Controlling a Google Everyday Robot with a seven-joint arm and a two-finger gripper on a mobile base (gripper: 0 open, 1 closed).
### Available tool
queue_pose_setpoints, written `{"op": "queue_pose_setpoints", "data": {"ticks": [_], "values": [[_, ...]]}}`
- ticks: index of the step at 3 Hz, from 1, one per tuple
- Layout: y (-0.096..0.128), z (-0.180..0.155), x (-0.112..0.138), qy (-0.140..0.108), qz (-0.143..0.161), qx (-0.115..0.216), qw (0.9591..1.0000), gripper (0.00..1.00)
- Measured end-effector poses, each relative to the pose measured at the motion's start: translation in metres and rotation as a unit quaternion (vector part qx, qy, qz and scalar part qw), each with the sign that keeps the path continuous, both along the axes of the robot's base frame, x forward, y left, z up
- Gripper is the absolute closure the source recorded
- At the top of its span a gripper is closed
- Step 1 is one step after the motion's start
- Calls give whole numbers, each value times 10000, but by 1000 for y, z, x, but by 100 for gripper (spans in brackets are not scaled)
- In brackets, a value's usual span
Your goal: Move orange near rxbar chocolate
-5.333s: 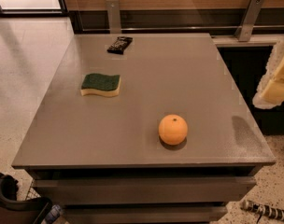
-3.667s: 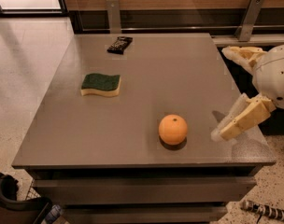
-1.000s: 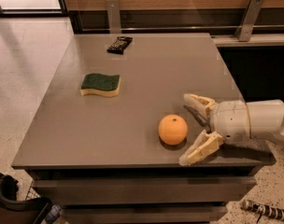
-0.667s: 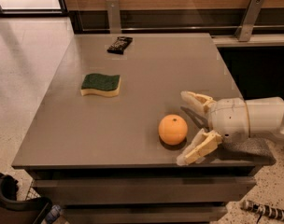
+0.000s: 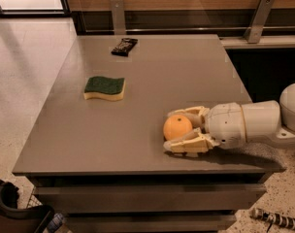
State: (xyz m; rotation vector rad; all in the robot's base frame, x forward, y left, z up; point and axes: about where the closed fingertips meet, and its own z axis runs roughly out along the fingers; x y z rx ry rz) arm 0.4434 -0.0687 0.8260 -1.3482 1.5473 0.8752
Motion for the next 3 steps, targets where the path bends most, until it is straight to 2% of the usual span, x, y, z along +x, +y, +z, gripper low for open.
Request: {"op": "queue_pose_setpoints", "data": {"ticks": [1,2,3], "values": [[3,1,-1,-5,28,-4,10000,77],[4,1,-1,-9,44,-6,10000,99],[5,2,1,-2,52,-3,10000,100]]}}
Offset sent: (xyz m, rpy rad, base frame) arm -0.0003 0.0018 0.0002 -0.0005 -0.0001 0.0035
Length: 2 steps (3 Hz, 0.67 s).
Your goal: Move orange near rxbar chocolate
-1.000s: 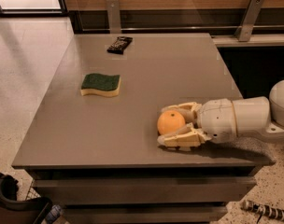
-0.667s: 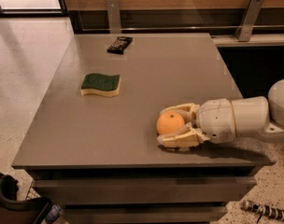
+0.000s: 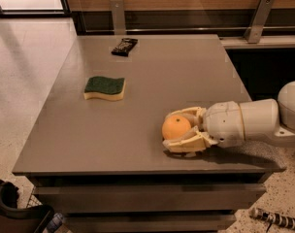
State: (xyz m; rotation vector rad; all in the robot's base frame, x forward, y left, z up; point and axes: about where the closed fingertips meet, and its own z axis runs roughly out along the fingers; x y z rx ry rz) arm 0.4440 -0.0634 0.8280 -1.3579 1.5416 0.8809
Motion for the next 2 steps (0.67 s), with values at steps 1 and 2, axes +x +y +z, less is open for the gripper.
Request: {"op": "queue_pose_setpoints", "data": {"ticks": [1,2], "values": [[5,10,35,180,25,90,9998,100],[15,6,110,735,79,93,9972,100]]}}
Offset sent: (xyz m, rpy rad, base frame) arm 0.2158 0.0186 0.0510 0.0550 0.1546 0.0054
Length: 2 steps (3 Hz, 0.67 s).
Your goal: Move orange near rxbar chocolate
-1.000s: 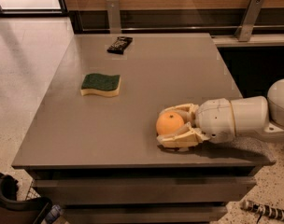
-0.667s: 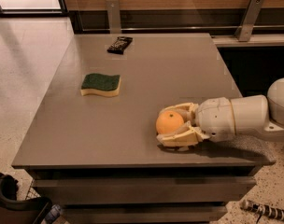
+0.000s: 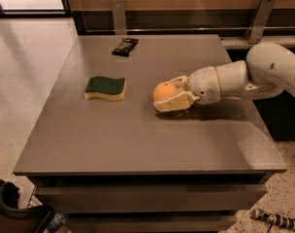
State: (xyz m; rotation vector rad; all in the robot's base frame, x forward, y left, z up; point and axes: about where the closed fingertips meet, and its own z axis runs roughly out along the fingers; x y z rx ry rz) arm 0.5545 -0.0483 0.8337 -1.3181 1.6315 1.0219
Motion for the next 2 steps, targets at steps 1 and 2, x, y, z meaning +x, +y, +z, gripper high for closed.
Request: {"op": "queue_pose_setpoints", "data": {"ticks": [1,2], "values": [[19,6,66,159,-46,-125,9998,100],[15,46,137,-226,-464,-153,9986,100]]}}
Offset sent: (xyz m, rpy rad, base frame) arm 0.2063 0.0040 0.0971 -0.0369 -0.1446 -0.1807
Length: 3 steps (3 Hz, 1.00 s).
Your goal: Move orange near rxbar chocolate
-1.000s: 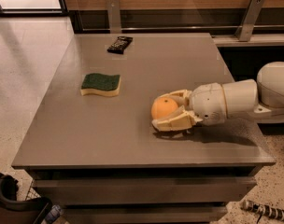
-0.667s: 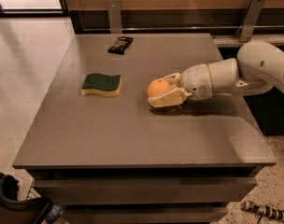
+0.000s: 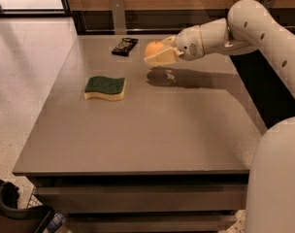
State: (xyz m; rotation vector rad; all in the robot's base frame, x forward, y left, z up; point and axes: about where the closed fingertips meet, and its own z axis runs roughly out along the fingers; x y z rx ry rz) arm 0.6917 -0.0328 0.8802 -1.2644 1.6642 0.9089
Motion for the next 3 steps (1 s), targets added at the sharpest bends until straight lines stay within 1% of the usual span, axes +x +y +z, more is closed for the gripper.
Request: {"op": "queue_pose_setpoints", "data": {"ticks": [1,2,3], "values": [[-17,24,32,-288,-379,60,9988,100],[-19,12,89,-501,-831,-12,9953,100],[-13,-8,122,-542,-1070,-148,9927,100]]}}
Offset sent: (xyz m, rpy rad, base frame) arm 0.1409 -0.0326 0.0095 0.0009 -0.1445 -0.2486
